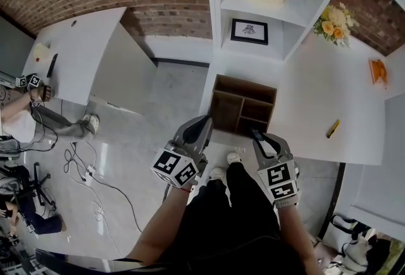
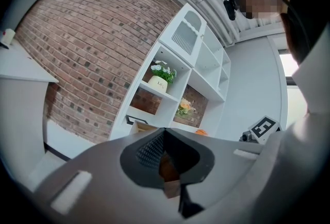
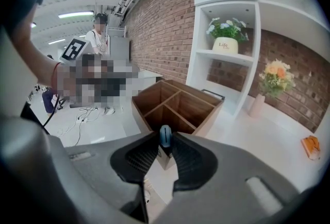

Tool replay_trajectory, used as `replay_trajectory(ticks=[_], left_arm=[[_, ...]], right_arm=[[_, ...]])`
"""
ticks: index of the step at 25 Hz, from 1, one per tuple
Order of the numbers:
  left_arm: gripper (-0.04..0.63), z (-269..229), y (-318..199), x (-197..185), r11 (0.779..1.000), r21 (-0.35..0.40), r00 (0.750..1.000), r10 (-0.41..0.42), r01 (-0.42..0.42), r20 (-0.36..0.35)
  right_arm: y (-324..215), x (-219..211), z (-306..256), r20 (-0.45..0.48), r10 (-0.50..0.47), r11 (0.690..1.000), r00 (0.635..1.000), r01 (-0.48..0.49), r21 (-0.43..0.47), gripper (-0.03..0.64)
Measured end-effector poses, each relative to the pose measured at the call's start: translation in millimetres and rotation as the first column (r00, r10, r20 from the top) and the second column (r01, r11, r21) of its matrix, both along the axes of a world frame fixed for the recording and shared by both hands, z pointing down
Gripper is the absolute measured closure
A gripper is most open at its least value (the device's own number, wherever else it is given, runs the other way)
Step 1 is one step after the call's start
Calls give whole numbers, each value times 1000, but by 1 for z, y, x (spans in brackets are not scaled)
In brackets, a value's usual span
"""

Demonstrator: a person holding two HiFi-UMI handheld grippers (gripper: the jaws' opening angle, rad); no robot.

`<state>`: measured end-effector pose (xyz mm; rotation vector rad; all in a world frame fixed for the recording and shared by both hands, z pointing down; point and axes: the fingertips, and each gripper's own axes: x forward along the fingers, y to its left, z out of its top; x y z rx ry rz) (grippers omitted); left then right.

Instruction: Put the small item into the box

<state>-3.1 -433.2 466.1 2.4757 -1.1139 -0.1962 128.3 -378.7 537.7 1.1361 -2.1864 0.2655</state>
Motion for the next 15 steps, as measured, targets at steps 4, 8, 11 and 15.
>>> replay_trajectory(ticks=[4, 8, 11, 15], left_arm=[[594, 1, 2, 4, 1000, -1, 1000, 11, -11, -7], [594, 1, 4, 9, 1000, -1, 1000, 28, -28, -8], [594, 1, 4, 11, 999, -1, 999, 39, -39, -9], [594, 0, 4, 15, 998, 1, 998, 55, -55, -13]], right_arm=[[3, 4, -2, 3, 16, 1000, 1000, -16, 8, 534], [6, 9, -7, 4, 39, 999, 999, -39, 18, 534], [8, 12, -11, 12, 53, 998, 999, -53, 25, 534], [9, 13, -16, 23, 68, 997, 997, -69, 42, 534]])
